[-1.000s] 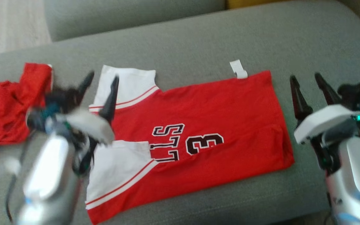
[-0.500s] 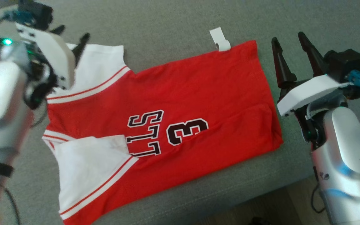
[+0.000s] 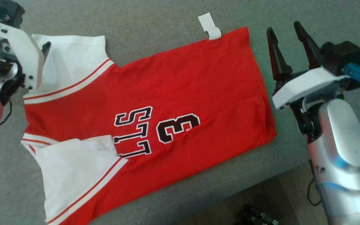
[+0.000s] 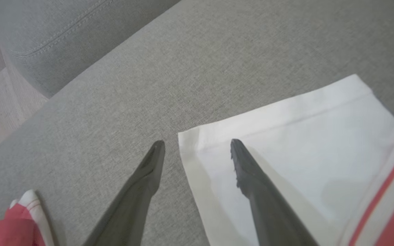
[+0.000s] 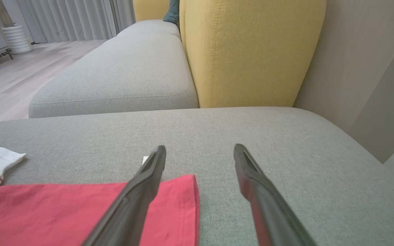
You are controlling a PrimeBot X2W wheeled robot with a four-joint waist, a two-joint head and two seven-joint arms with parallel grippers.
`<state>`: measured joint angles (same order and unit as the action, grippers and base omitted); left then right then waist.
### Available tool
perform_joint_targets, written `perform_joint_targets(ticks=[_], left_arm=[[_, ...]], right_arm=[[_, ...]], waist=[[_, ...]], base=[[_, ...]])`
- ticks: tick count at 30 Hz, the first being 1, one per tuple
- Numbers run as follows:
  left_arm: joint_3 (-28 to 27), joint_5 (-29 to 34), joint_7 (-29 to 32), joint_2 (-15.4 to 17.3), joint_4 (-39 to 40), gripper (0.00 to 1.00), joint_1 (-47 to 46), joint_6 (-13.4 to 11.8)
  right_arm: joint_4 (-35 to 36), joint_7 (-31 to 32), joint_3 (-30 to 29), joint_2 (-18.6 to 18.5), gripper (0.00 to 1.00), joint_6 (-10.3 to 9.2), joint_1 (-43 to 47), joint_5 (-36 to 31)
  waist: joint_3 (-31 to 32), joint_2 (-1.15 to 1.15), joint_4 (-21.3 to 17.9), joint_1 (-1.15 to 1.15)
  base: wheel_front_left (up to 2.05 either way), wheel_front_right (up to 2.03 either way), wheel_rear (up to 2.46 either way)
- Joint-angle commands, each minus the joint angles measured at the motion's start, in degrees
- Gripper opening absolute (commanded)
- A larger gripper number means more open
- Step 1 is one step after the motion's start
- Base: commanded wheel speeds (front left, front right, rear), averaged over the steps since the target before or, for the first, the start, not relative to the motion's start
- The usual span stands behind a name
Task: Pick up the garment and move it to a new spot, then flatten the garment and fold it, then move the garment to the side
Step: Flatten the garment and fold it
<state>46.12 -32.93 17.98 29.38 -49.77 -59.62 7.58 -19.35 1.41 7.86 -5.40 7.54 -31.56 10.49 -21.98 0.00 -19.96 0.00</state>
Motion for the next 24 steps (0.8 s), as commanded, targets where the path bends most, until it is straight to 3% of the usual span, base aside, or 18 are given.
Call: perform_joint_targets(ticks=[1, 9, 14, 15, 16, 19, 24], left_arm=[[-1.3, 0.0, -0.7, 2.8, 0.6, 1.0, -3.9, -0.1], [0.8, -1.0, -2.7, 2.9, -4.3, 1.0, -5.8, -0.1], [1.3, -5.3, -0.5, 2.5, -5.9, 1.0, -5.7, -0.1], [1.3, -6.8, 0.4, 2.2, -5.9, 0.46, -5.4, -0.1], [1.7, -8.2, 1.5, 2.1, -5.5, 0.0, -5.1, -0.1], [3.1, -11.1, 3.7, 2.1, -3.9, 0.0, -4.8, -0.1], [3.6, -13.8, 0.7, 1.9, -2.1, 0.0, -5.2, -0.1]], right_arm=[[1.6, -0.6, 1.0, 0.6, 1.0, -0.05, -1.7, -0.4], [1.3, -0.8, 1.1, 0.5, 1.0, -0.05, -2.3, -0.6], [0.9, -1.0, 1.1, 0.6, 1.0, -0.05, -2.7, -0.6], [0.8, -1.1, 1.1, 0.7, 1.0, -0.05, -2.7, -0.6], [0.6, -1.1, 1.0, 0.6, 1.0, -0.05, -2.7, -0.6], [0.1, -1.0, 0.2, 0.1, 1.0, -0.05, -2.7, -0.6], [-1.5, -0.3, -0.8, -0.2, 1.0, -0.05, -3.8, 0.6]], waist=[[-0.3, 0.0, -0.3, 0.0], [-1.6, 0.0, -1.4, 0.0], [-1.9, 0.0, -2.1, 0.0], [-1.9, 0.0, -2.1, 0.0], [-1.8, 0.0, -2.1, 0.0], [-1.4, 0.0, -1.4, 0.0], [0.0, 0.0, 1.0, 0.0]], base=[[0.0, 0.0, 0.0], [0.0, 0.0, 0.0], [0.0, 0.0, 0.0], [0.0, 0.0, 0.0], [0.0, 0.0, 0.0], [0.0, 0.0, 0.0], [0.0, 0.0, 0.0]])
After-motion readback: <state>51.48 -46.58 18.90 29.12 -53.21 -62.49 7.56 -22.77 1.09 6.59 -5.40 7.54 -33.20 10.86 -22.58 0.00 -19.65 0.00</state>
